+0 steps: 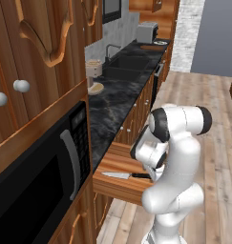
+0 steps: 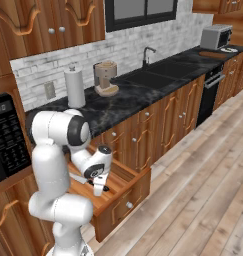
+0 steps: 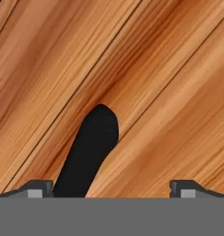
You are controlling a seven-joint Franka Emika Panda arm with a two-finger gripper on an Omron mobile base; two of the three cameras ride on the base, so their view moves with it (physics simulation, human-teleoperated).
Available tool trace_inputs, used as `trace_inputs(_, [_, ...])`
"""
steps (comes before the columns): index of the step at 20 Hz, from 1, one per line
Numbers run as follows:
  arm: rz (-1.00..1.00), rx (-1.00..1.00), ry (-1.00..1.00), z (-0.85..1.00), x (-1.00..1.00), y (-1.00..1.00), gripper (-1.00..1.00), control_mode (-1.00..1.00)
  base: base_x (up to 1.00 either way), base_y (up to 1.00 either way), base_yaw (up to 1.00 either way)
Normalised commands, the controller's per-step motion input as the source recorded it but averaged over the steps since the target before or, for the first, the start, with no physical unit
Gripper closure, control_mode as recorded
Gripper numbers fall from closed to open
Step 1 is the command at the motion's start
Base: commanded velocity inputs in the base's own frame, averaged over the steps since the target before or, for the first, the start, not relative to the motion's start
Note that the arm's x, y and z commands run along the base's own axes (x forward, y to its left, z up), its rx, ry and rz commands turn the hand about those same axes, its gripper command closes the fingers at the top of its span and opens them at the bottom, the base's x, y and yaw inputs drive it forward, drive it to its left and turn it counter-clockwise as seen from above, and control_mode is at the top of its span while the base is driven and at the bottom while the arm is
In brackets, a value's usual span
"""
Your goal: Pick up the knife from the drawer and place it on the cutting board. Then place the meat from the plate to the cutting board.
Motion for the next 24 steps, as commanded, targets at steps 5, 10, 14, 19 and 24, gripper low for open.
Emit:
trace_inputs(5, [0.0, 0.0, 0.0, -0.35, 0.26, 0.0, -1.0, -1.0, 0.0, 0.0, 0.0])
trace_inputs(10, [0.0, 0.0, 0.0, -0.35, 0.23, 0.0, -1.0, -1.0, 0.0, 0.0, 0.0])
trace_inputs(14, [0.0, 0.0, 0.0, -0.37, 0.36, 0.0, -1.0, -1.0, 0.0, 0.0, 0.0])
trace_inputs(19, [0.01, 0.0, 0.0, -0.48, 0.31, 0.0, 1.0, -1.0, 0.0, 0.0, 0.0])
trace_inputs(24, [0.0, 0.0, 0.01, -0.72, 0.01, -0.27, 1.0, -1.0, 0.0, 0.0, 0.0])
